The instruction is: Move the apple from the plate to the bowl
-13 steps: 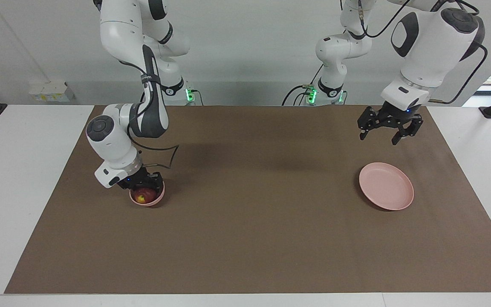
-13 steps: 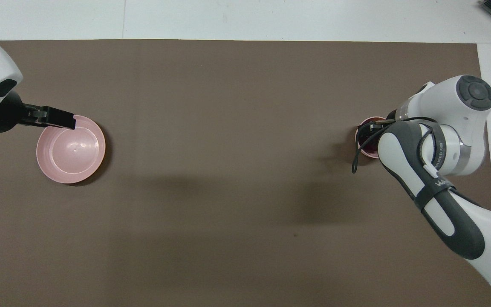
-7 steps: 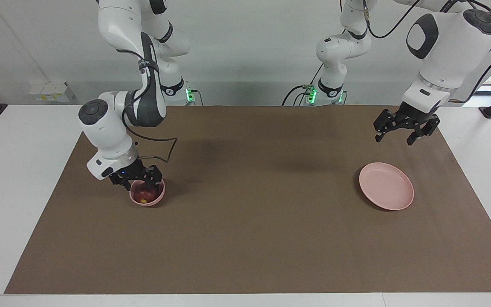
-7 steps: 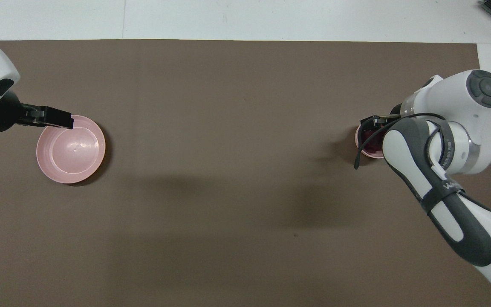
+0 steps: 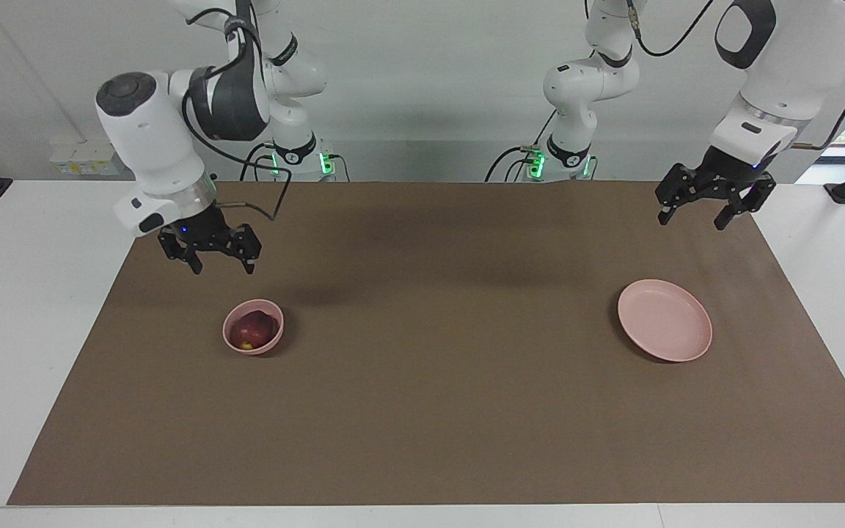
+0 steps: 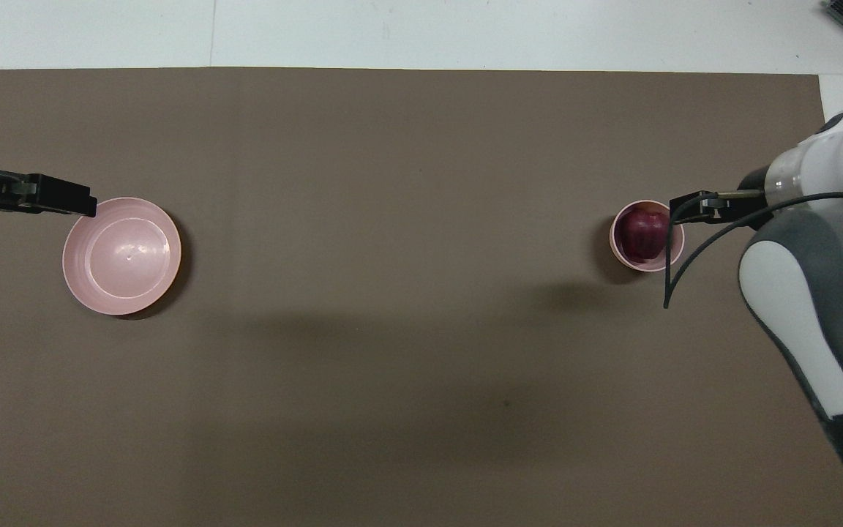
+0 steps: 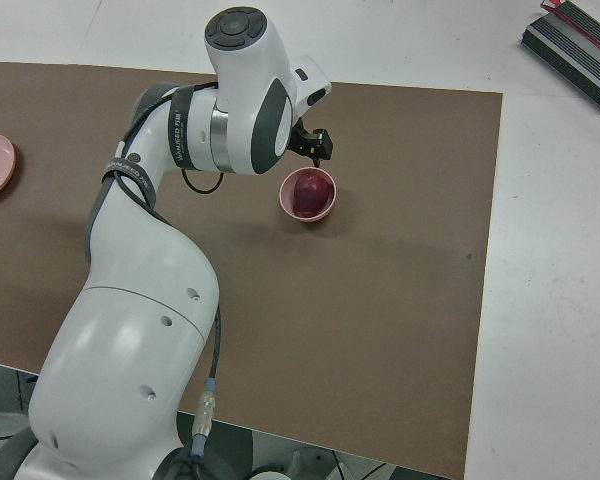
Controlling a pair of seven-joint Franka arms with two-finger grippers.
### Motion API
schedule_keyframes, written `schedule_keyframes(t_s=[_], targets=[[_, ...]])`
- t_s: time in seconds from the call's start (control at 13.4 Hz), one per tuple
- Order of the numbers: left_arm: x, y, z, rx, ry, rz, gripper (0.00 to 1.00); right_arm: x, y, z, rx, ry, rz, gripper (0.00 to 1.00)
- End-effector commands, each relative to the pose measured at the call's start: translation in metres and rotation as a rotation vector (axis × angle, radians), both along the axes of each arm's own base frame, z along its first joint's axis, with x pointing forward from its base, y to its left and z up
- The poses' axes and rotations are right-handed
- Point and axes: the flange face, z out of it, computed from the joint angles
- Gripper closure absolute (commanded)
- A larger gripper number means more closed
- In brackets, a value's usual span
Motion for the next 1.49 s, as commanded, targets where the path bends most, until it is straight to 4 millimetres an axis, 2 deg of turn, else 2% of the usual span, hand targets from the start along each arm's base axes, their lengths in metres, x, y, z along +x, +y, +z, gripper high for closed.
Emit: schedule_keyframes(t_s=[0.0,0.3,0.52,0.74,0.89,1.27,1.41], targets=[[-0.01,-0.002,0.027,0.024,0.016,-0.009,0.0,-0.021,-0.01,0.043,-0.021,0.011,-0.027,0.0],[-0.022,-0.003,0.036,0.029,0.054,-0.011,0.0,-0.05,-0.02,0.097,-0.021,0.045,-0.046,0.0],[-0.031,0.006,0.041,0.029,0.071,0.0,0.0,-0.079,-0.024,0.129,-0.006,0.055,-0.065,0.0],[-0.04,0.007,0.055,0.017,0.034,0.002,0.0,-0.093,-0.024,0.121,0.015,0.09,-0.088,0.0],[-0.041,0.008,0.057,0.015,0.029,0.002,0.0,-0.097,-0.027,0.119,0.014,0.115,-0.087,0.0],[-0.039,0.016,0.055,0.028,0.03,0.02,0.0,-0.095,-0.025,0.119,-0.039,0.096,-0.013,0.0],[-0.048,0.015,0.055,0.034,0.072,0.013,0.0,-0.094,-0.027,0.12,-0.052,0.09,-0.004,0.0]])
